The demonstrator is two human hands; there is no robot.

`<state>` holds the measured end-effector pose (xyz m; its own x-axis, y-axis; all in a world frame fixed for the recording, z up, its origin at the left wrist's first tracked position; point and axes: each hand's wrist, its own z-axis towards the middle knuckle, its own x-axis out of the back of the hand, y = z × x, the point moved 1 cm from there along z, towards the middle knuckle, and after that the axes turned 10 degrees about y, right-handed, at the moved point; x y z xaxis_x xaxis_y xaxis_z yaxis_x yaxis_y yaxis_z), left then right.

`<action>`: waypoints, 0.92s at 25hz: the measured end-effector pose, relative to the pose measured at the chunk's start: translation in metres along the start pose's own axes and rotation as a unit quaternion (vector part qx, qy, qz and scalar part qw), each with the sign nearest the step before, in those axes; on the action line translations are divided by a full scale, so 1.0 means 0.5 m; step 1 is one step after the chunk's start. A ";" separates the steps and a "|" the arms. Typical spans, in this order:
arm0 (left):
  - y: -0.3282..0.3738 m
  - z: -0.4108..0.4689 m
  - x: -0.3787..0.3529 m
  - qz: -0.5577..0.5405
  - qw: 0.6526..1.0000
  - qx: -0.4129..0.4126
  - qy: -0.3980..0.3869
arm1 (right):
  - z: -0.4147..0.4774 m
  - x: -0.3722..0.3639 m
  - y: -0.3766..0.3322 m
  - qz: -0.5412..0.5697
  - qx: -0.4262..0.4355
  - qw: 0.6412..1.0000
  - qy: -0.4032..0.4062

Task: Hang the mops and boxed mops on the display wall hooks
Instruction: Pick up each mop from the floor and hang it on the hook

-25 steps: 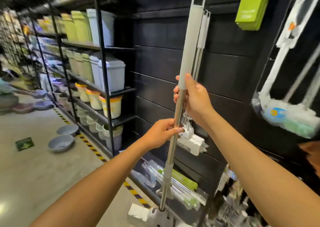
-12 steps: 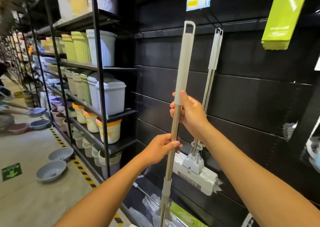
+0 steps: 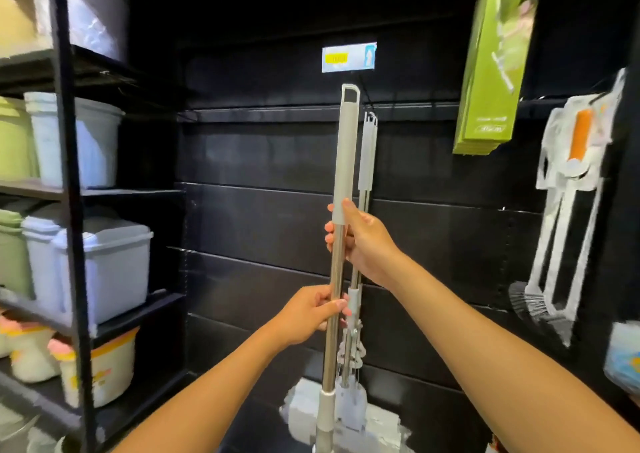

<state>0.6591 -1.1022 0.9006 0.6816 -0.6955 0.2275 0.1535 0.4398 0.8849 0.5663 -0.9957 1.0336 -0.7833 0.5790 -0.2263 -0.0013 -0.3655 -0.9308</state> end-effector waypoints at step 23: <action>0.034 0.257 0.072 -0.042 0.993 -0.039 -0.107 | 0.213 -0.067 -0.064 -0.051 0.042 0.986 0.151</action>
<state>0.5944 -1.1927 0.9759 0.4977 -0.8326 0.2430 0.2635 0.4121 0.8722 0.5262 -1.0809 1.1017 -0.5560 0.8018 -0.2192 -0.1318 -0.3454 -0.9292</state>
